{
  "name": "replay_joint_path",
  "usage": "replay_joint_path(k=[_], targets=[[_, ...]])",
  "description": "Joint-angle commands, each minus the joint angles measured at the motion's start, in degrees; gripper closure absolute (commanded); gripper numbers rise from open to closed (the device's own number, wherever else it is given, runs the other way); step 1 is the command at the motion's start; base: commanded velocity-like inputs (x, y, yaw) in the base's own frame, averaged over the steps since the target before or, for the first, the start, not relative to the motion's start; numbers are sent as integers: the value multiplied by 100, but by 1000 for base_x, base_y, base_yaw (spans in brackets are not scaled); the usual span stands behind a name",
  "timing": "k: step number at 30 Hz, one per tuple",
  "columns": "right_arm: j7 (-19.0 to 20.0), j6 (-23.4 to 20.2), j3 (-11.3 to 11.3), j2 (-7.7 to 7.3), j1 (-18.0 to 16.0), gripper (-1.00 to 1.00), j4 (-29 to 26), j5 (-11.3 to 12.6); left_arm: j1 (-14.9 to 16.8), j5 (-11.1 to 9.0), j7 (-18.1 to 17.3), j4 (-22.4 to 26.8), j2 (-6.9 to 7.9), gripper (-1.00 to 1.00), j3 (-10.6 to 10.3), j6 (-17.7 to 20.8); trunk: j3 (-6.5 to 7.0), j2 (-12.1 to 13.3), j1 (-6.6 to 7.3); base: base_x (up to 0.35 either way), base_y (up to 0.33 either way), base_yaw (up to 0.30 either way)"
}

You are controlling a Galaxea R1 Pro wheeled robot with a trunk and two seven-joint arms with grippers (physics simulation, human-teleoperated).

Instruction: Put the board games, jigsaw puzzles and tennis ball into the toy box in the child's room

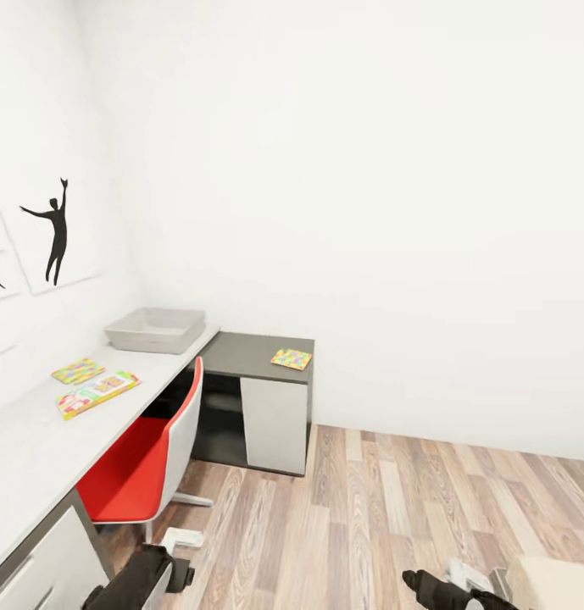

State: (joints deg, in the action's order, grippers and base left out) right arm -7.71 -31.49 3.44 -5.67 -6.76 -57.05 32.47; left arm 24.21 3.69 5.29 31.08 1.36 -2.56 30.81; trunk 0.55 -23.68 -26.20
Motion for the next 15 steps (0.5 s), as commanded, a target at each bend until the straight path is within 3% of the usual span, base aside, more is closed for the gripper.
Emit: replay_joint_path(k=[1, 4, 8, 11, 15], targets=[[-143, -173, 41, 2, -1, -100, -177, 65, 0, 33, -79, 178, 4, -100, -25, 178, -1, -4, -2, 0, 0, -282], [-457, -796, 262, 33, -6, -100, -947, 82, 9, 29, -570, 789, 7, -100, -20, 727, 7, -4, -2, 0, 0, -282], [-601, -1238, 523, 69, -9, -100, -1662, 90, 13, 27, -1184, 1190, 29, -100, -26, 1056, 18, -4, -2, 0, 0, -282], [-630, -1501, 640, 78, -10, -100, -1936, 98, 13, 37, -1462, 1326, 33, -100, -25, 1257, 26, -4, -2, 0, 0, -282], [-640, -1698, 692, 62, -8, -100, -2053, 106, 14, 30, -1580, 1519, 63, -100, -15, 1504, 55, 36, 20, 0, 0, -282]])
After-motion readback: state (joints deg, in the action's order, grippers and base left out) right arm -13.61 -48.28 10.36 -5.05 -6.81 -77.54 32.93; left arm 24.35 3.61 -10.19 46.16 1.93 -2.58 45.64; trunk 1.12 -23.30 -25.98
